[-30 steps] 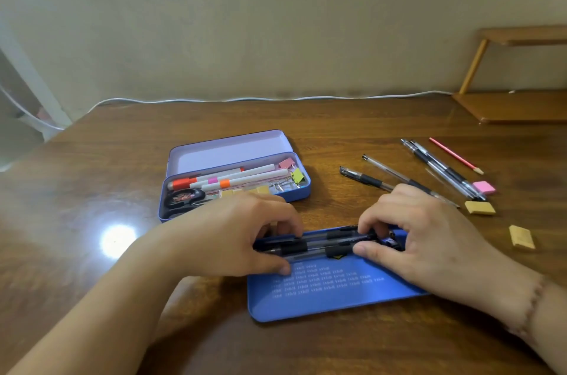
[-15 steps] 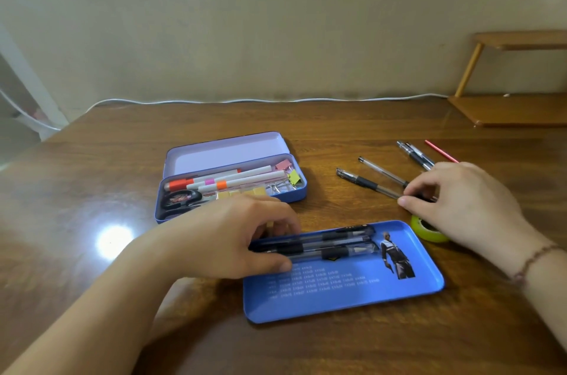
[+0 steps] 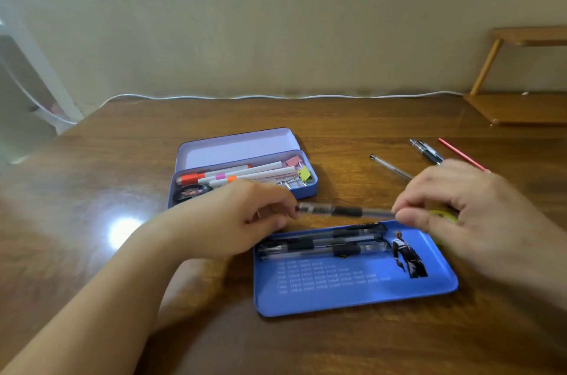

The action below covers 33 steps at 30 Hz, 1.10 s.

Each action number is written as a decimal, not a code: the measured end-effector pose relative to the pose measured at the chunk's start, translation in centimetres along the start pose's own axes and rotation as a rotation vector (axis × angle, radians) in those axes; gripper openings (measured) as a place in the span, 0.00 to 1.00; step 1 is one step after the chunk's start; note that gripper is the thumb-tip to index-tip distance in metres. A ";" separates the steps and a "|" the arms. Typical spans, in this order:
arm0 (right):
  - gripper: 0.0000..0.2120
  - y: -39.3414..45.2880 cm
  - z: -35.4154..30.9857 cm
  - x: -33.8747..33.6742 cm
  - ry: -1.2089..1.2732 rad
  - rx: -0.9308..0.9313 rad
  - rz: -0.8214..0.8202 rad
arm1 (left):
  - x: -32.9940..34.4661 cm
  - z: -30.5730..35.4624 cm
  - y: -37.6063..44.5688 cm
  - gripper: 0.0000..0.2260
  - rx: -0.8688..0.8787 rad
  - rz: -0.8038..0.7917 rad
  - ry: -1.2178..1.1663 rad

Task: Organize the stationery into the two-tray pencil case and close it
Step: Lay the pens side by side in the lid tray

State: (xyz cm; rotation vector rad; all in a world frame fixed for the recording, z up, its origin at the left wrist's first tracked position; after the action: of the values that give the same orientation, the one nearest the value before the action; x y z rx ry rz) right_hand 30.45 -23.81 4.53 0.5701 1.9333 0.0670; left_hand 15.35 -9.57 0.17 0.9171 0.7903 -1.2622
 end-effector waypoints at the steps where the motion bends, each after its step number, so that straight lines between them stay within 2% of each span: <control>1: 0.08 -0.4 -0.9 0.9 -0.022 -0.041 -0.053 | -0.4 -0.3 -0.1 0.10 -0.014 0.024 -0.011; 3: 0.10 -0.7 -1.8 2.3 -0.055 -0.070 -0.125 | -0.6 -0.5 -0.2 0.11 -0.037 0.035 -0.037; 6: 0.16 -1.0 -2.3 3.8 -0.092 -0.085 -0.193 | 0.0 0.0 -0.1 0.06 -0.010 -0.017 -0.031; 8: 0.17 -1.2 -2.6 4.4 -0.111 -0.111 -0.195 | 0.7 0.6 0.0 0.12 0.017 -0.072 0.000; 11: 0.14 -1.4 -2.9 4.4 -0.113 -0.125 -0.156 | 1.2 1.3 0.3 0.18 0.056 -0.102 0.049; 15: 0.09 -1.2 -3.0 4.2 -0.118 -0.106 -0.107 | 1.3 1.5 0.3 0.17 0.077 -0.102 0.045; 22: 0.10 -0.9 -2.2 4.5 -0.072 -0.053 -0.125 | 1.3 1.6 0.3 0.14 0.082 -0.116 0.062; 33: 0.13 -0.3 -0.2 3.2 -0.074 0.023 -0.140 | 1.3 2.2 0.6 0.18 0.103 -0.087 0.132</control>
State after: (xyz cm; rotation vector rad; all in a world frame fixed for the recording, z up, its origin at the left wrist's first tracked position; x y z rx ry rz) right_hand 29.16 -22.72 1.79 0.4450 1.8983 -0.0643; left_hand 16.15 -12.06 0.11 1.0669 0.8830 -1.3384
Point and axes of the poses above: each hand's wrist, its own y-axis towards the middle knuckle, its own x-axis out of the palm, z = x × y, the point moved 10 cm from there along y, towards the middle knuckle, and after that the axes turned 13 degrees about x, right-handed, at the moved point
